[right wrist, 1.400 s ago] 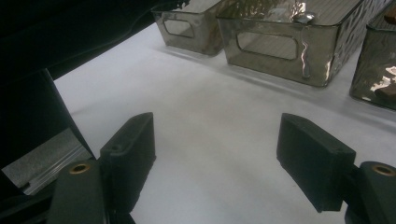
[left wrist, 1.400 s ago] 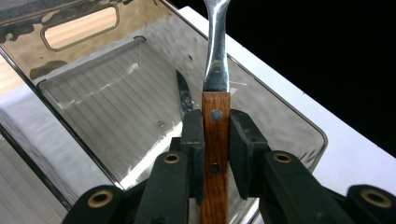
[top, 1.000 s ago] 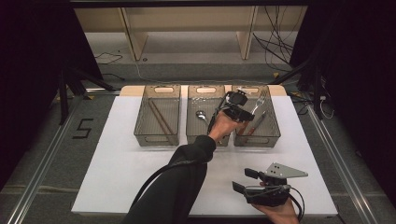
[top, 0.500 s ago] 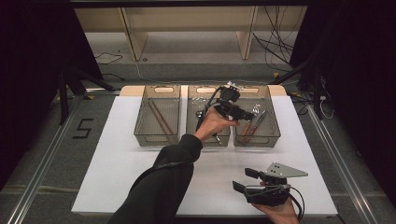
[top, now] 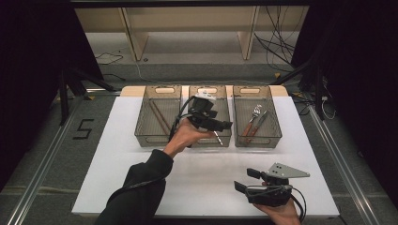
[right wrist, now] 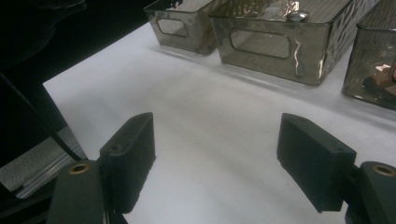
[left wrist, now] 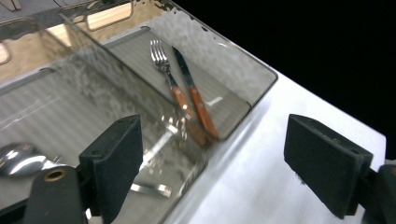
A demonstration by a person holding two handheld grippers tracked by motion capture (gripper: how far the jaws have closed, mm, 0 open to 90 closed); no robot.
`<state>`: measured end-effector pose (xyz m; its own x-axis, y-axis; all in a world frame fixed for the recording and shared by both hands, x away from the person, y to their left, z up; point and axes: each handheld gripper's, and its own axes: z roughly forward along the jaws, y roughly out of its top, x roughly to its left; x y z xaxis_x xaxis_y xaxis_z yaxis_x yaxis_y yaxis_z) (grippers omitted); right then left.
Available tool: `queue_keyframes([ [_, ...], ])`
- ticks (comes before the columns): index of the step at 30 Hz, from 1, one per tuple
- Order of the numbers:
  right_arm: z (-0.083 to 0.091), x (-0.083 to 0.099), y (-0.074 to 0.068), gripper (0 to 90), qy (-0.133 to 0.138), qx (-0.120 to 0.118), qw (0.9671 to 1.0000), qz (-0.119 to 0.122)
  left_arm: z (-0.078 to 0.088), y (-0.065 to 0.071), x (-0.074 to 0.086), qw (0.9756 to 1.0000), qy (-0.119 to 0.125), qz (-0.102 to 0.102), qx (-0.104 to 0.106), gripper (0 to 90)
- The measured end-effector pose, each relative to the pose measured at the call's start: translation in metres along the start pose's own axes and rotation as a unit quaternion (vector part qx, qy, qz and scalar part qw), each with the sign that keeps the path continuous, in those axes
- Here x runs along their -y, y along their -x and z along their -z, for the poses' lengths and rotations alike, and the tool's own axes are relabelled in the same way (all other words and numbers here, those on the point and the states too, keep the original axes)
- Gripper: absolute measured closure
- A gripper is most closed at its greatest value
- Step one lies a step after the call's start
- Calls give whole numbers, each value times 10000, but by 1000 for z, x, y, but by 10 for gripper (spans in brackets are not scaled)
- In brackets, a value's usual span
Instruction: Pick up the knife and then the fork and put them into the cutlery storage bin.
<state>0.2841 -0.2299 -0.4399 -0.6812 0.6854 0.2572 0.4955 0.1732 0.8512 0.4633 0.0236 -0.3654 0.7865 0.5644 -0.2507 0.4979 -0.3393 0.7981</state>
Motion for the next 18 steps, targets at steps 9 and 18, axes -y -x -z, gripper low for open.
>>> queue_keyframes([
  [9,0,0,0,283,14,33,10000,1,40,0,40,9999,57,-104,-121,176],
  [18,0,0,0,281,39,60,10000,-22,70,1,79,9998,179,-66,-95,161],
])
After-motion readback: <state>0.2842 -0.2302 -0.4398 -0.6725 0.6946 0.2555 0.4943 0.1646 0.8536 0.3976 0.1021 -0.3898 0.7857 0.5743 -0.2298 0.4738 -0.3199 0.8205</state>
